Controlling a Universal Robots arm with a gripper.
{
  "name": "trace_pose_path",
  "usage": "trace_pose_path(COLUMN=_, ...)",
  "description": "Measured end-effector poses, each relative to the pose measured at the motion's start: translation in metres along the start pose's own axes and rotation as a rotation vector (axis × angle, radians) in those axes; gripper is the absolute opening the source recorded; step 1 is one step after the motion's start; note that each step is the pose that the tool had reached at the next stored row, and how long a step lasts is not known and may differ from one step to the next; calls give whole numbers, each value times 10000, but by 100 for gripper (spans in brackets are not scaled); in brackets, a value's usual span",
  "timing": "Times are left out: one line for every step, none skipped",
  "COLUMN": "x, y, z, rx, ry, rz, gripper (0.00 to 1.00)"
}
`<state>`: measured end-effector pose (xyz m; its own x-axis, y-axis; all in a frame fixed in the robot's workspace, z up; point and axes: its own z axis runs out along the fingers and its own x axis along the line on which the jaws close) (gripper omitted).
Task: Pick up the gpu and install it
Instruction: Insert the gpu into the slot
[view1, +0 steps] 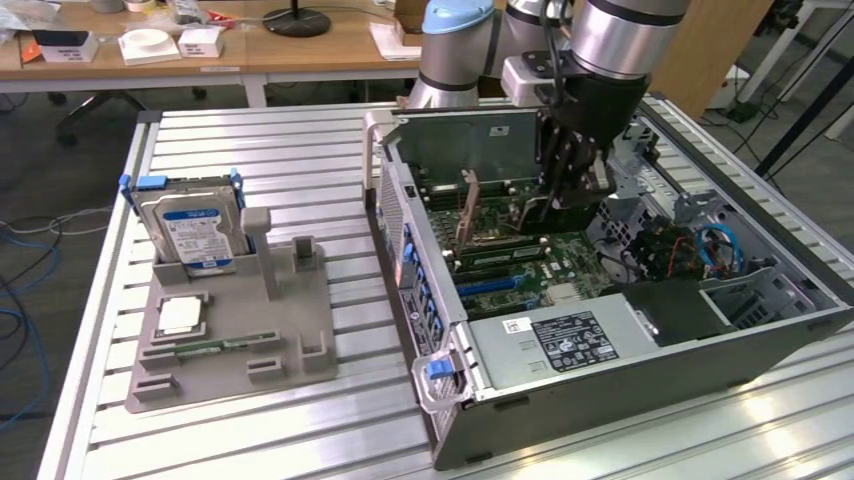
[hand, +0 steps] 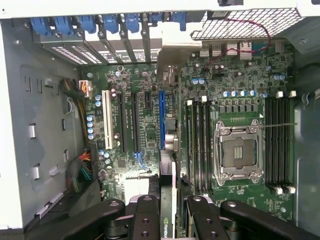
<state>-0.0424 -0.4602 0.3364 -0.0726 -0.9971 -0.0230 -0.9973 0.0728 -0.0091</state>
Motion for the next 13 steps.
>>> trace_pose_path(x=0, y=0, z=3, rx=0, ry=1, rz=0, gripper=26)
trace_pose_path(x=0, y=0, z=5, rx=0, ry=1, rz=0, gripper=26)
trace_pose_path(x=0, y=0, z=8, rx=0, ry=0, rz=0, gripper=26)
trace_pose_path(x=0, y=0, z=11, rx=0, ry=0, rz=0, gripper=26)
trace_pose_path(x=0, y=0, z=13, rx=0, ry=1, rz=0, gripper=26)
trace_pose_path(x=1, y=0, z=14, rx=-1, ry=1, rz=0, gripper=26)
trace_pose_path(x=1, y=0, z=15, rx=-1, ry=2, rz=0, gripper=26)
trace_pose_path(x=1, y=0, z=16, rx=-1, ry=2, rz=0, gripper=26)
trace_pose_path(x=1, y=0, z=16, rx=0, ry=1, rz=0, gripper=26)
trace_pose_path(x=1, y=0, z=17, rx=0, ry=0, rz=0, gripper=26)
trace_pose_path(x=1, y=0, z=16, rx=0, ry=1, rz=0, gripper=26)
trace_pose_path(x=1, y=0, z=17, rx=0, ry=1, rz=0, gripper=26)
trace_pose_path(x=1, y=0, z=17, rx=0, ry=0, rz=0, gripper=26)
